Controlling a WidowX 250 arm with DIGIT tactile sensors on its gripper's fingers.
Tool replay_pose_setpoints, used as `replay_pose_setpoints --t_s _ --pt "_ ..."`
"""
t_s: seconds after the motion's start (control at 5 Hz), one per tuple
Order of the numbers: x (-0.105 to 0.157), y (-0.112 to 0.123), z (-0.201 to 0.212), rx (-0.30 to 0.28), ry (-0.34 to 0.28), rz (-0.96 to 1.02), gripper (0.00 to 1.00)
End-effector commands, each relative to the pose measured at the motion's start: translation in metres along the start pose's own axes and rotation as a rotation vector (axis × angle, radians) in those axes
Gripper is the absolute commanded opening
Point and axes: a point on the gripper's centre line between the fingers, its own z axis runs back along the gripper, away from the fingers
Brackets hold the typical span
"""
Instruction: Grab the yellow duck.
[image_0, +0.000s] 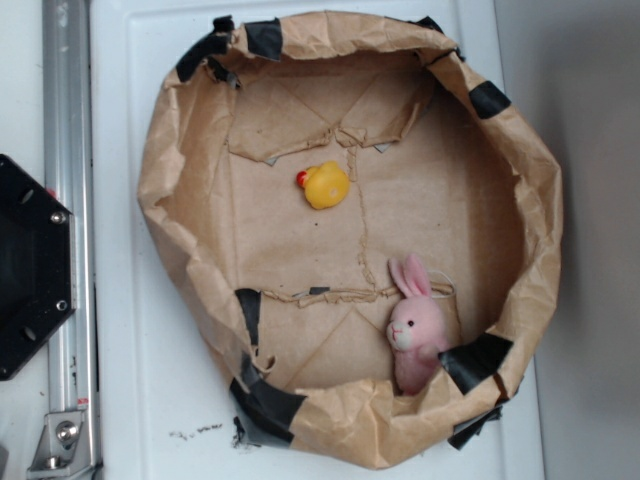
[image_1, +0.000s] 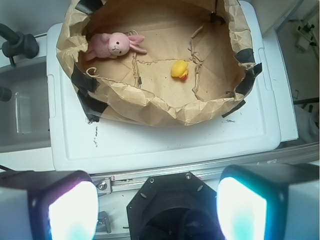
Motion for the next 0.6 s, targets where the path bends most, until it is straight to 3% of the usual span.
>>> replay_pose_setpoints --t_s 0.0,0.2,0.4 --pt "0.000 0.000 0.000 0.000 0.000 0.000 1.00" --pt "0.049 0.018 -0.015 -0.017 0.007 0.255 1.00" --pt "0.084 0.037 -0.057 0.000 0.034 0.450 1.00"
